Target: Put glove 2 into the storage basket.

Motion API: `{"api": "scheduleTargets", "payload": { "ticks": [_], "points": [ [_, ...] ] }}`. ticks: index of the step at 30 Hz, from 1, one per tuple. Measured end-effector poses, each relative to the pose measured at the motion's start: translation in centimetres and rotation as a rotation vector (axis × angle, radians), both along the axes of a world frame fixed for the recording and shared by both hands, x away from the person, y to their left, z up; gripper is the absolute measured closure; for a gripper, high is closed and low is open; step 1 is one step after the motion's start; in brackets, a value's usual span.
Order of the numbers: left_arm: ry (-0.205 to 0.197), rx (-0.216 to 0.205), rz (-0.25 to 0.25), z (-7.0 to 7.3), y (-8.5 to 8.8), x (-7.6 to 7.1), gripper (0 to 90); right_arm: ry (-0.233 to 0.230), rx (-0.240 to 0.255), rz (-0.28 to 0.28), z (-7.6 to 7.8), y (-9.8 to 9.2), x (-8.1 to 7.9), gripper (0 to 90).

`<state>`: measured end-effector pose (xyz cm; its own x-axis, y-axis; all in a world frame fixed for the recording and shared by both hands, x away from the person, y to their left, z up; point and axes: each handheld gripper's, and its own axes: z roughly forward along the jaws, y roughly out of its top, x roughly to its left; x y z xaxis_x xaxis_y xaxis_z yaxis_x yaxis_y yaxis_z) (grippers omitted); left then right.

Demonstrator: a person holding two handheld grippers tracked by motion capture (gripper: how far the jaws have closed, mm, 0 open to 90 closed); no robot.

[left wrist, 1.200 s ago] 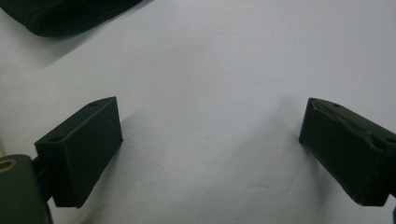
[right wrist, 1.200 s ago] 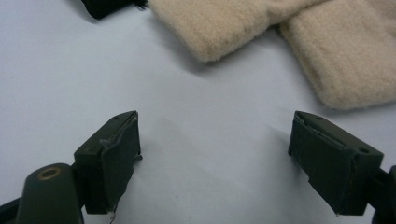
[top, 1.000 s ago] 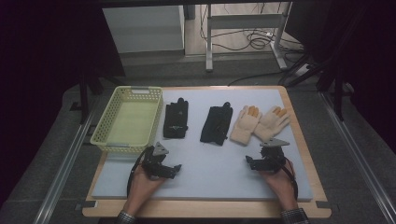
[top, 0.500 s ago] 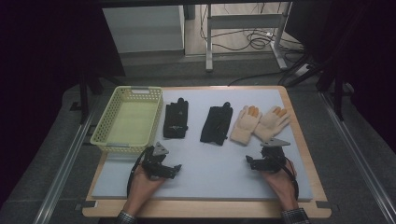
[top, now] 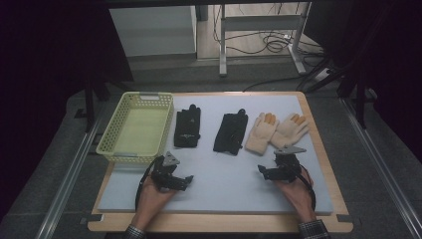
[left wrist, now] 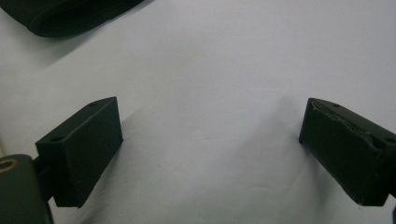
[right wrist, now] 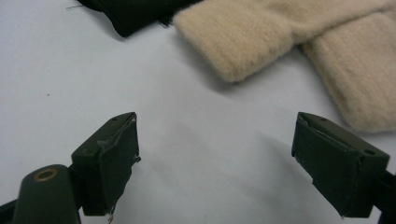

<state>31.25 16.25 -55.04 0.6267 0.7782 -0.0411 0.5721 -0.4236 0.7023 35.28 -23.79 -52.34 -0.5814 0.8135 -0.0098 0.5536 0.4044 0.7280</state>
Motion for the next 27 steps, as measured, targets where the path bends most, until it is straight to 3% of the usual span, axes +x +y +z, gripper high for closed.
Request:
{"api": "scheduleTargets", "payload": {
  "ticks": [15, 21, 27],
  "points": [
    [-0.001, 0.000, 0.001, 0.0, 0.0, 0.0, 5.9, -0.008, 0.030, 0.040, 1.0, 1.9, 1.6, 15.6],
    [-0.001, 0.000, 0.001, 0.0, 0.0, 0.0, 5.9, 0.000, 0.034, 0.048, 1.4, 3.2, 2.9, 16.5],
    [0.000, -0.001, 0.001, 0.0, 0.0, 0.0, 5.8, -0.011, 0.015, 0.070, 1.9, 5.0, 4.7, 23.9]
  ]
}}
